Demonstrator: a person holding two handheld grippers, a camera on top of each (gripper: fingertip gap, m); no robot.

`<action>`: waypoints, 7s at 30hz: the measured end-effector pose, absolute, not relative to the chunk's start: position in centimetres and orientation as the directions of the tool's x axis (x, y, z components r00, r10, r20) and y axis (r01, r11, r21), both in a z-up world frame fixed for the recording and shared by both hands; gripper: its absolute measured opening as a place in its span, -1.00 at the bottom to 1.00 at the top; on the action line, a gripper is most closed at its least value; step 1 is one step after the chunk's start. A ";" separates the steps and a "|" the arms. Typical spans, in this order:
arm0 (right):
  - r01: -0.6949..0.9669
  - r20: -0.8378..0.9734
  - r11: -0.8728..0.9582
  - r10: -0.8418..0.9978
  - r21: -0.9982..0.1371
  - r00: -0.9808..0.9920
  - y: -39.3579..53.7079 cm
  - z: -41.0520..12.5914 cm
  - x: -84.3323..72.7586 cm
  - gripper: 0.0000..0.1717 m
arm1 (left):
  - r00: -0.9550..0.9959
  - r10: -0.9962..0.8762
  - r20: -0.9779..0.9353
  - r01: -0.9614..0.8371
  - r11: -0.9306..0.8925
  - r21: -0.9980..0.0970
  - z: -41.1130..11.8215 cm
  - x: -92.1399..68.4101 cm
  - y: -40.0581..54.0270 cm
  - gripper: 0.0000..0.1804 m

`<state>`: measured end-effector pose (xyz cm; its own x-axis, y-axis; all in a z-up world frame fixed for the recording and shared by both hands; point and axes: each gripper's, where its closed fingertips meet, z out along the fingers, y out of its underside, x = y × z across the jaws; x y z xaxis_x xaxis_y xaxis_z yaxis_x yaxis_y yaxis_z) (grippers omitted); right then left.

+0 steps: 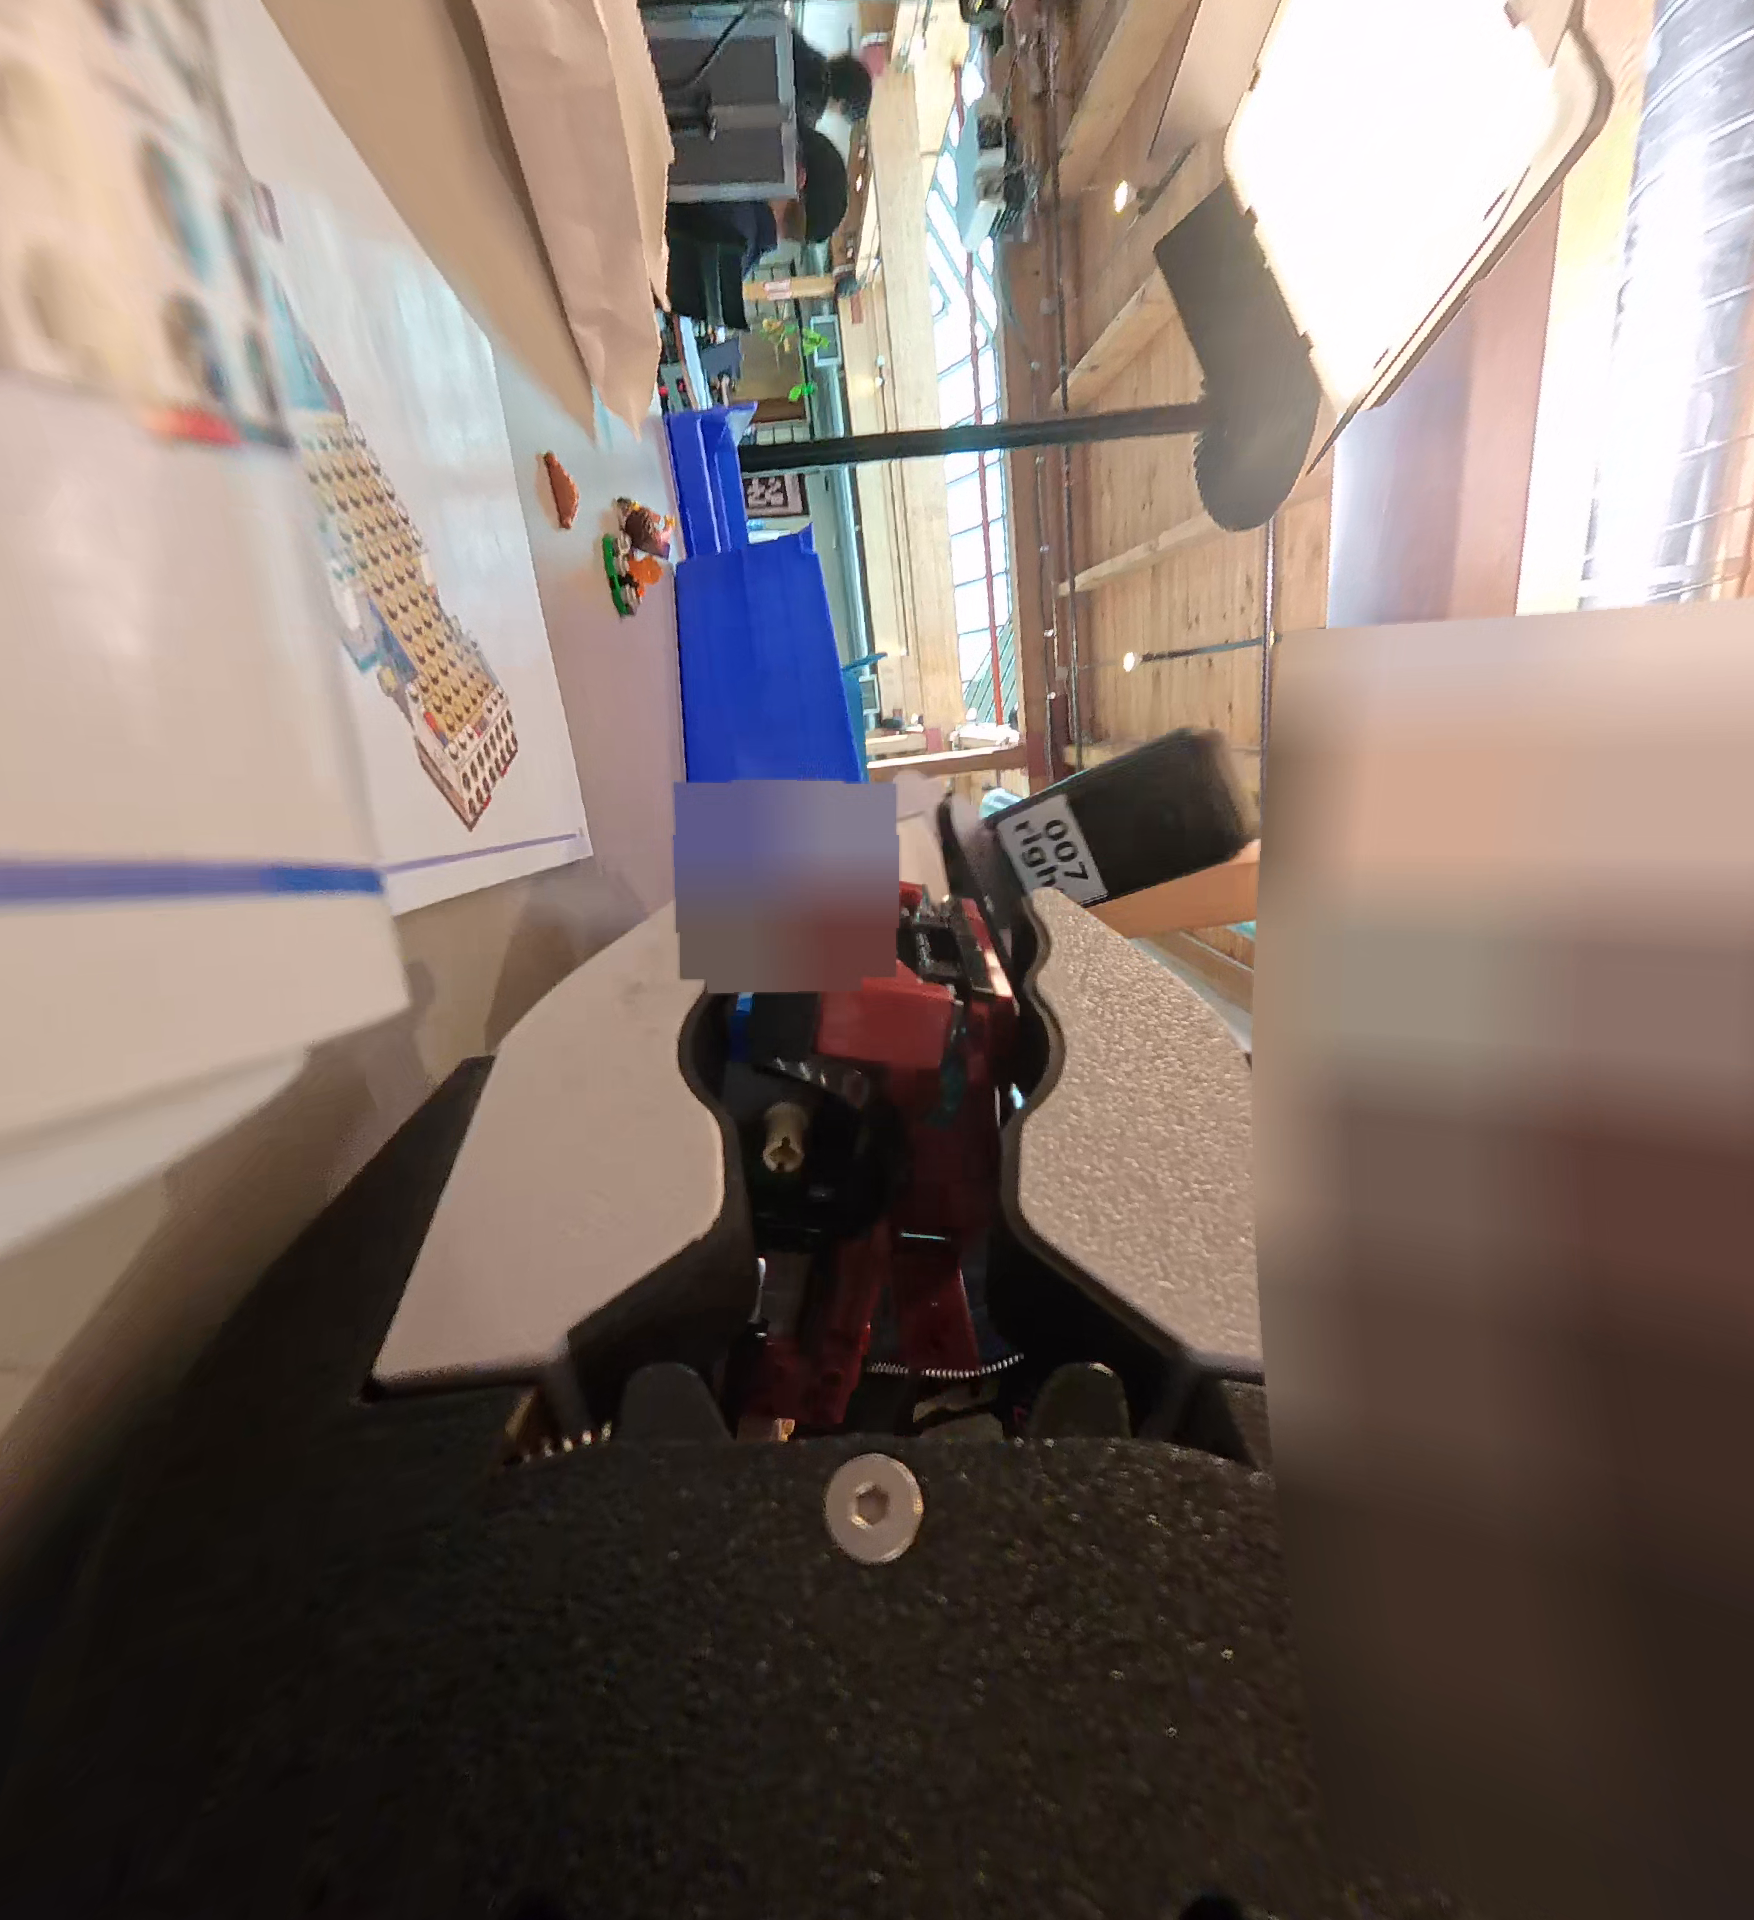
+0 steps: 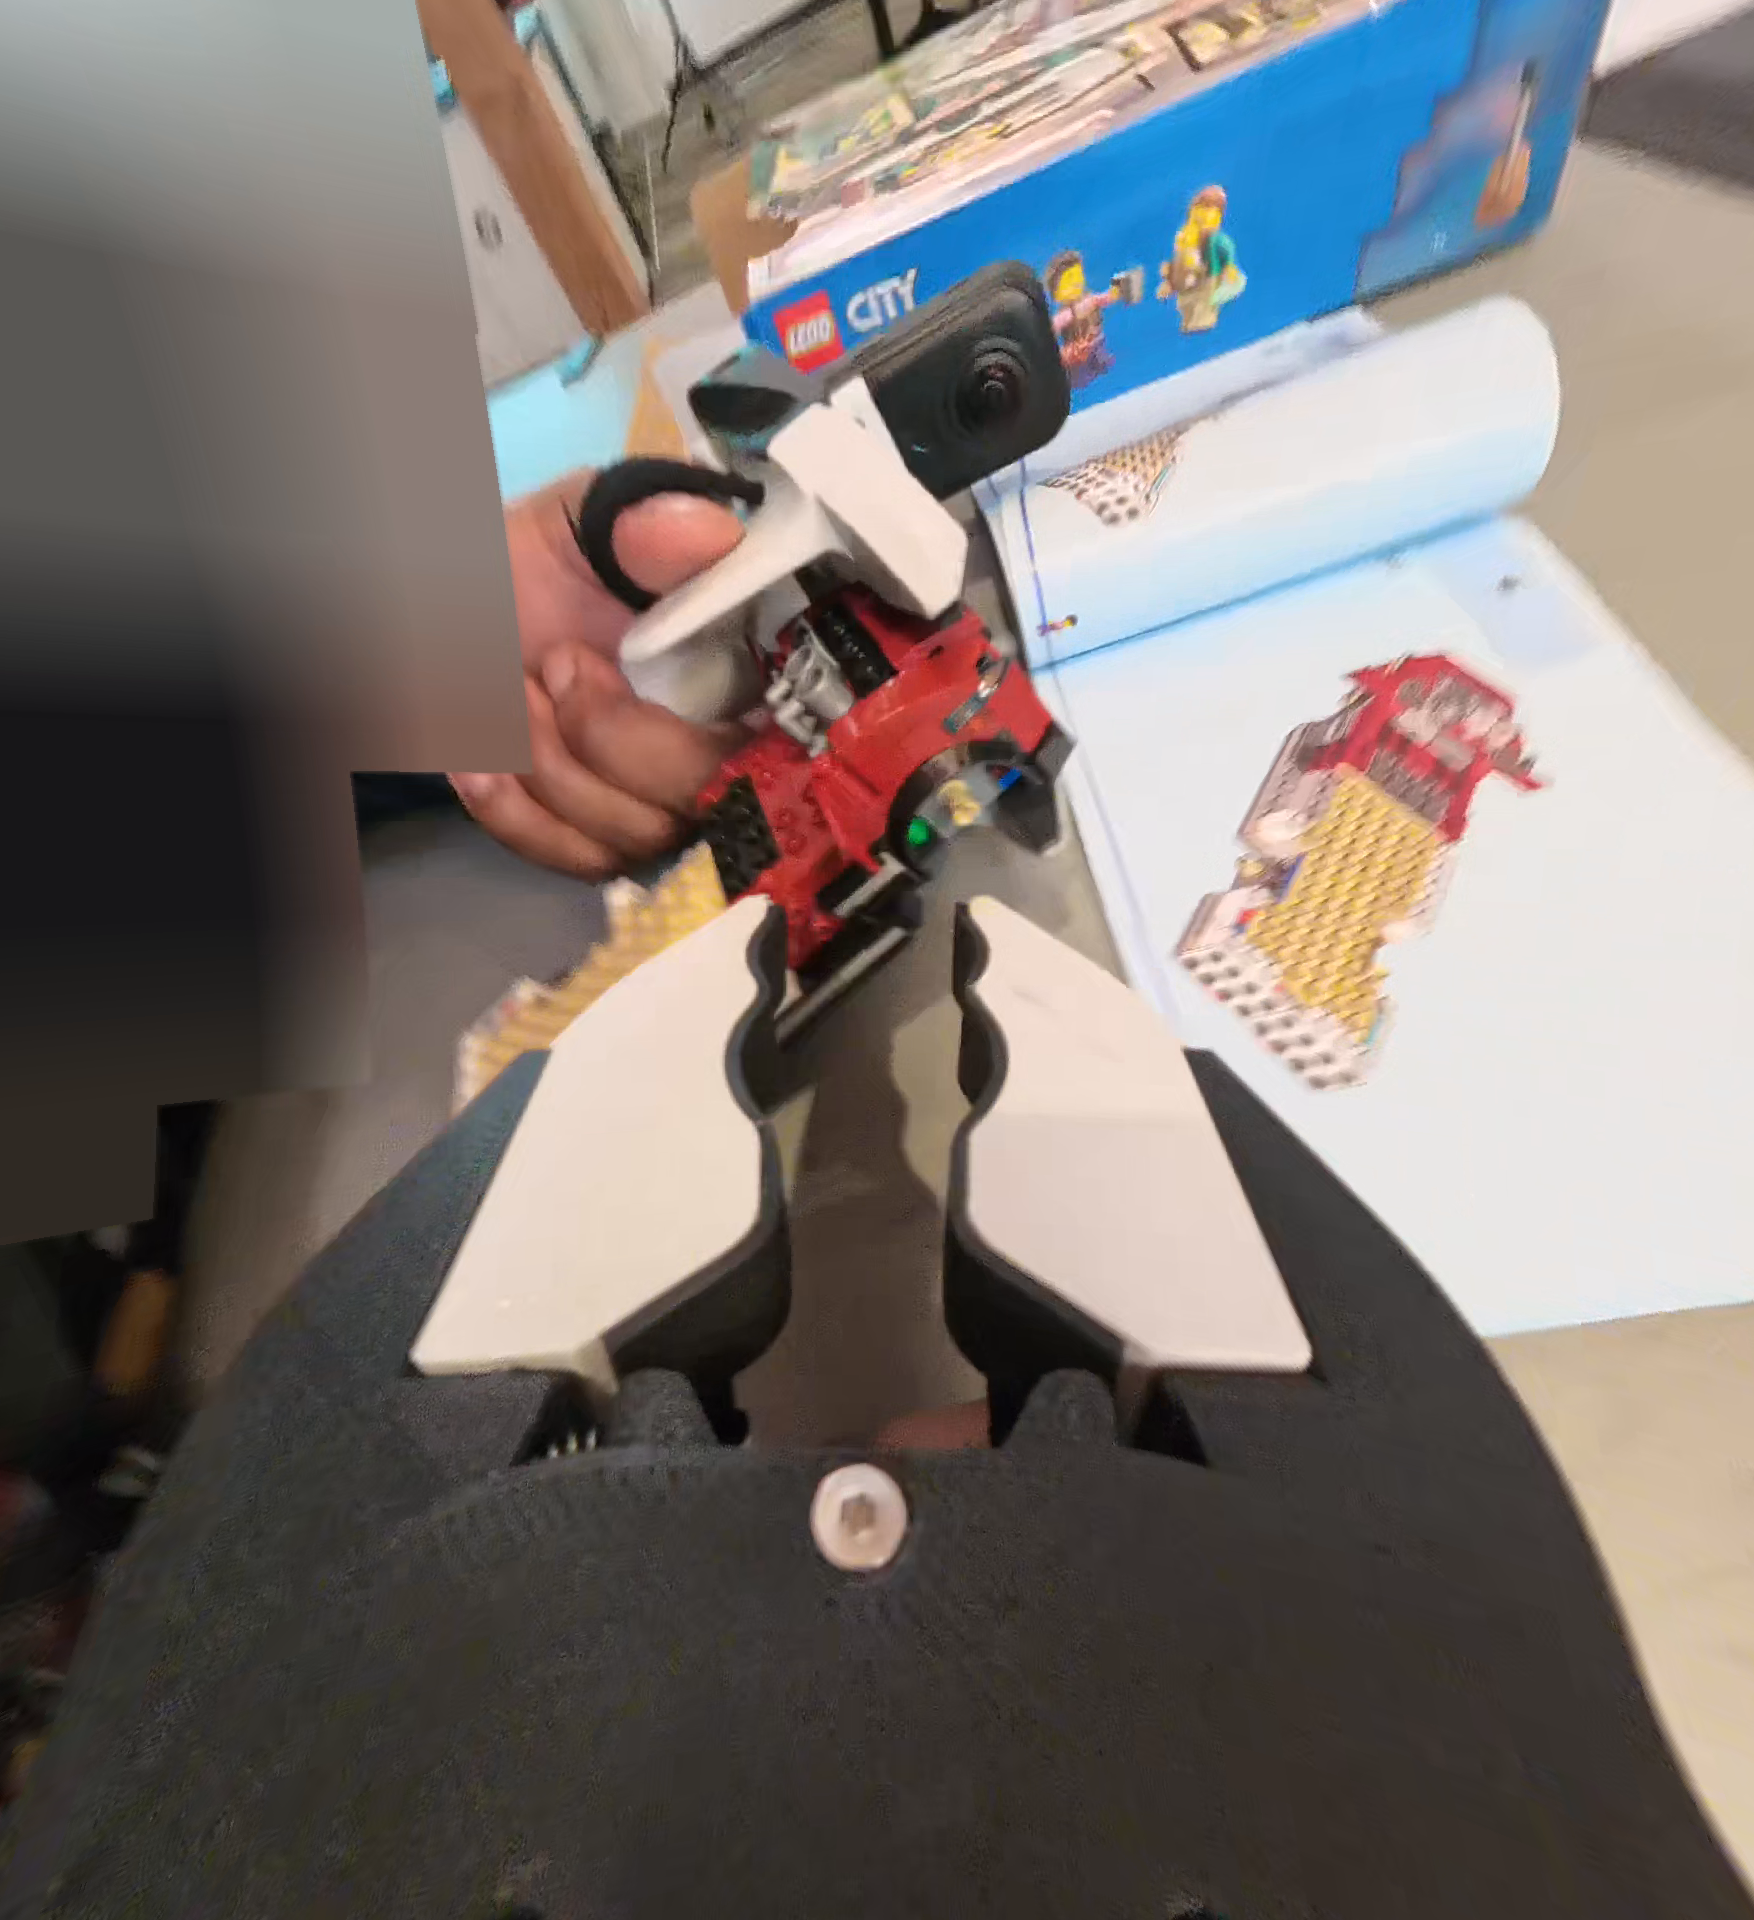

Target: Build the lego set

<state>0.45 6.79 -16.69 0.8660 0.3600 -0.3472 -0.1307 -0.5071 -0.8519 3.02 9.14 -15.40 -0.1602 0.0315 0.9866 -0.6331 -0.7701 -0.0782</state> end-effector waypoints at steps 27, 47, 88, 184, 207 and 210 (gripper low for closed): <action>-0.542 -0.613 -0.346 0.135 -0.766 0.779 8.7 -13.1 0.5 -0.62 | -0.436 -0.026 0.900 -0.461 -0.852 -0.248 -11.6 2.7 9.6 -0.42; -0.583 -0.625 -0.316 0.043 -0.748 0.779 9.0 -12.6 0.8 -0.56 | -0.440 -0.185 0.879 -0.347 -0.868 -0.356 -10.6 2.3 9.9 -0.42; 0.121 0.111 -0.496 0.051 -0.860 0.993 -2.9 -18.7 5.1 -0.46 | 0.154 -0.774 0.614 -0.619 -0.560 -0.551 -20.8 3.5 5.8 -0.35; 0.575 0.309 -0.339 0.939 0.745 0.154 -9.9 -11.1 1.5 -0.33 | 0.026 -0.796 0.605 -0.166 -0.600 -0.782 -15.2 -3.0 15.0 -0.24; -0.014 0.068 -0.739 -0.081 -0.674 0.994 -3.9 -22.5 6.9 -0.43 | -0.046 -0.847 0.529 -0.261 -0.501 -0.825 -15.5 -2.6 12.1 -0.22; -0.042 0.031 -0.728 -0.087 -0.685 0.996 -3.7 -22.8 7.0 -0.46 | -0.054 -0.848 0.527 -0.264 -0.497 -0.827 -15.5 -2.5 12.0 -0.22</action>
